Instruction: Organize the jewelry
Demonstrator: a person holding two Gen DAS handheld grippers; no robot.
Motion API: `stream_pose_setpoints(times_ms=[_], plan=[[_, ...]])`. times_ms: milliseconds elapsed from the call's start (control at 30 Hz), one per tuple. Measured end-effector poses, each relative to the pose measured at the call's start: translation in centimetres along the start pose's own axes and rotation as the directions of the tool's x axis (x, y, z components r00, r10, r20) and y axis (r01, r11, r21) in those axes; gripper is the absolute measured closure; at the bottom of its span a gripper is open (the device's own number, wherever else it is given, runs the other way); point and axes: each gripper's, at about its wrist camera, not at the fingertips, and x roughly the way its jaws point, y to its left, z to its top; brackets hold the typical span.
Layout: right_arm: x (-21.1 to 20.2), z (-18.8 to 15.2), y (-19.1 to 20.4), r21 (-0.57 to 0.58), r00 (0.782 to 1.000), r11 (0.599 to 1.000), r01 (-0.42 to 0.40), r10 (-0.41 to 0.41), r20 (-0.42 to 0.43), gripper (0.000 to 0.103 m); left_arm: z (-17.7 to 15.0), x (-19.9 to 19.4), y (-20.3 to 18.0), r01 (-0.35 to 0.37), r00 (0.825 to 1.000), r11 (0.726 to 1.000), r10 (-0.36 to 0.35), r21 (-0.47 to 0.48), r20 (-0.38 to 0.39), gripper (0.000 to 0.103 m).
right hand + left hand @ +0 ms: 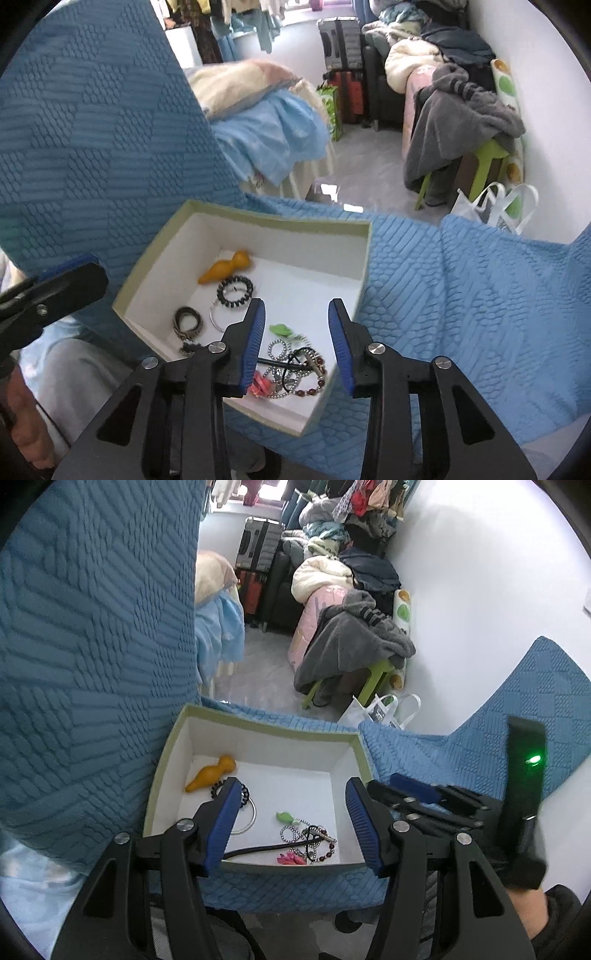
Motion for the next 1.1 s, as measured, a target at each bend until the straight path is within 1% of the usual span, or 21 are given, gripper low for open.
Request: stream_pose_setpoints(times_ms=[100,200,233,267,400,500,533,567,633,700,900,1100], plan=[[-3.6,1.1,0.0,-0.001,0.998,1.000,0.024,-0.024,0.062,0.068,0.6,-1.8,-0.7,0.000,1.000,1.000,0.000,0.017,0.029,0.044],[-7.7,2.0,-0.2,0.007,0.990,0.999,0.044,-0.044,0.137,0.060,1.1,-3.8,-1.4,-0.005,0.998,1.000,0.003,0.027,0.063,0.044],[-9.3,2.3,-0.3,0.012,0.984,0.999,0.050,-0.052,0.169,0.056,1.2,-4.6,-1.7,-0.003,0.997,1.000,0.001,0.029,0.073,0.044],[-10.5,2.4,-0.4,0.015,0.980,0.998,0.055,-0.057,0.190,0.054,1.3,-5.1,-1.8,-0.004,0.997,1.000,0.001,0.031,0.078,0.044],[-15.8,2.5,-0.5,0.031,0.955,0.996,0.080,-0.085,0.285,0.050,1.7,-7.3,-2.5,-0.009,0.995,0.999,0.004,0.045,0.102,0.044],[-18.6,2.2,-0.6,0.049,0.938,0.995,0.085,-0.096,0.334,0.047,1.9,-8.7,-3.1,-0.015,0.993,0.999,0.008,0.051,0.119,0.044],[-19.6,1.9,-0.6,0.057,0.931,0.994,0.088,-0.103,0.352,0.045,1.9,-9.1,-3.2,-0.017,0.992,0.998,0.010,0.053,0.124,0.044],[-20.4,1.7,-0.5,0.063,0.925,0.994,0.093,-0.109,0.365,0.040,2.0,-9.7,-3.4,-0.016,0.991,0.998,0.009,0.055,0.132,0.044],[-21.7,1.2,-0.3,0.075,0.914,0.992,0.102,-0.123,0.387,0.035,1.9,-10.6,-3.8,-0.017,0.989,0.998,0.008,0.065,0.147,0.043],[-22.6,0.7,0.0,0.076,0.910,0.991,0.108,-0.130,0.394,0.035,1.8,-11.1,-4.1,-0.021,0.988,0.997,0.010,0.074,0.153,0.043],[-24.7,-1.8,0.4,0.087,0.904,0.987,0.132,-0.156,0.399,0.033,1.4,-12.1,-4.9,-0.013,0.988,0.996,-0.002,0.092,0.151,0.043],[-25.3,-3.9,0.4,0.119,0.902,0.981,0.151,-0.186,0.390,0.032,0.6,-12.4,-5.8,-0.014,0.991,0.993,-0.003,0.118,0.137,0.043]])
